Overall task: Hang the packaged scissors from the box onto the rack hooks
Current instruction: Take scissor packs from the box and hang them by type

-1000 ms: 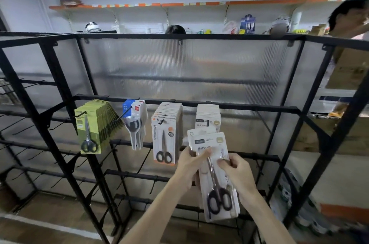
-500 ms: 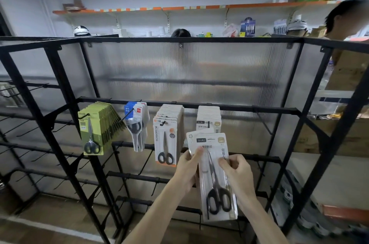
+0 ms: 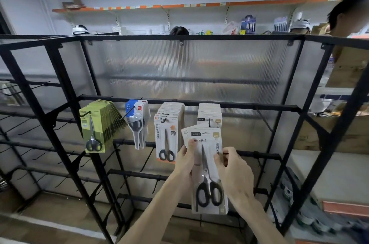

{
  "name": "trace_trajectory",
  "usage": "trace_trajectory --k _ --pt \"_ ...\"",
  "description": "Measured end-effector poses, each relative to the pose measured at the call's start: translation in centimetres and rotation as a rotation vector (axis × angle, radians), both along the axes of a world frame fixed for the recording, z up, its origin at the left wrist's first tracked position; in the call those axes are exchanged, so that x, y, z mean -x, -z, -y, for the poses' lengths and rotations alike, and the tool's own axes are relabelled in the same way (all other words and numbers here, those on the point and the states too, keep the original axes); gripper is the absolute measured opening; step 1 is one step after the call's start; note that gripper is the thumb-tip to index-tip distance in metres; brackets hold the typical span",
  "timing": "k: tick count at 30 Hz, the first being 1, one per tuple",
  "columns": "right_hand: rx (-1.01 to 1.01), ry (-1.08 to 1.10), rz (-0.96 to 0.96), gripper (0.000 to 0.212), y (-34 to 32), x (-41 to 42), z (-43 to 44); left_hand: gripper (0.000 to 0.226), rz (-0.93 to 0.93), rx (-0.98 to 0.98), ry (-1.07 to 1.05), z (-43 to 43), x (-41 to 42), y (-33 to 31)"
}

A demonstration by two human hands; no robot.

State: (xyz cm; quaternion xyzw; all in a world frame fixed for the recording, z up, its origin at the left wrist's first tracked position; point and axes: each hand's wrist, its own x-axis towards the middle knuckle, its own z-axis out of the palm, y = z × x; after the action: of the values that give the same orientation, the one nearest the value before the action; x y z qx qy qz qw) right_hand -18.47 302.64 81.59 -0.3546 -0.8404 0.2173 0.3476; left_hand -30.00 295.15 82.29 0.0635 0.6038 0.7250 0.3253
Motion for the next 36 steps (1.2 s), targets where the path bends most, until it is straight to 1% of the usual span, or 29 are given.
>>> trace_trajectory --k 1,2,5,6,7,12,16,18,20,22,24,26,29,31,33,35,36 --pt "-0.025 0.004 0.017 0.024 -0.1 0.0 0.1 0.033 -0.031 0.015 -0.017 0.0 0.0 -0.1" --pt "-0.041 0.006 0.032 0.025 -0.2 0.0 0.2 0.038 -0.048 0.014 -0.026 -0.1 0.0 0.0" --pt "-0.018 0.008 0.04 0.027 -0.6 0.1 0.4 0.071 -0.028 -0.011 -0.041 -1.5 1.6 3.0" --pt "-0.001 0.013 0.04 0.028 -0.7 0.1 0.3 0.076 -0.011 -0.006 -0.015 -2.0 2.4 4.3" --pt "0.028 0.02 0.043 0.028 -0.7 0.0 0.1 0.077 -0.003 0.003 0.013 -2.0 2.2 4.0" --pt "0.203 0.027 -0.009 0.024 0.2 -0.1 -0.8 0.052 0.002 0.015 0.091 -0.5 -0.2 0.4" --pt "0.303 0.022 -0.157 0.022 0.5 -0.5 -1.3 0.055 -0.01 0.036 0.164 0.0 -0.8 -0.6" --pt "0.436 0.014 -0.273 0.02 0.4 -0.7 -1.9 0.054 -0.031 0.032 0.198 0.2 -0.7 -0.5" --pt "0.647 -0.056 -0.391 0.022 0.0 -0.9 -2.2 0.051 -0.018 0.002 0.219 0.5 -0.8 -0.3" --pt "0.848 -0.163 -0.439 0.022 -0.7 -1.0 -2.1 0.049 0.022 -0.029 0.228 0.5 -1.0 -0.1" --pt "0.937 -0.233 -0.448 0.019 -1.1 -1.1 -1.8 0.046 0.049 -0.058 0.234 0.4 -1.1 -0.2" --pt "0.898 -0.229 -0.448 0.02 -1.1 -1.0 -1.7 0.044 0.057 -0.083 0.262 0.3 -1.1 -0.1" --pt "0.654 -0.189 -0.434 0.02 -0.4 -0.6 -1.7 0.046 0.076 -0.093 0.295 0.3 -1.0 -0.1" --pt "0.532 -0.124 -0.457 0.019 -0.1 -0.2 -1.7 0.052 0.083 -0.104 0.314 0.1 -1.0 -0.2" --pt "0.439 -0.043 -0.482 0.021 0.3 0.2 -1.9 0.064 0.121 -0.129 0.33 0.0 -1.1 -0.3" --pt "0.362 -0.022 -0.429 0.015 0.8 0.8 -2.2 0.07 0.164 -0.146 0.344 -0.1 -1.2 -0.5" --pt "0.326 -0.018 -0.368 0.011 0.9 0.9 -2.1 0.073 0.17 -0.146 0.353 -0.1 -1.4 -0.7"
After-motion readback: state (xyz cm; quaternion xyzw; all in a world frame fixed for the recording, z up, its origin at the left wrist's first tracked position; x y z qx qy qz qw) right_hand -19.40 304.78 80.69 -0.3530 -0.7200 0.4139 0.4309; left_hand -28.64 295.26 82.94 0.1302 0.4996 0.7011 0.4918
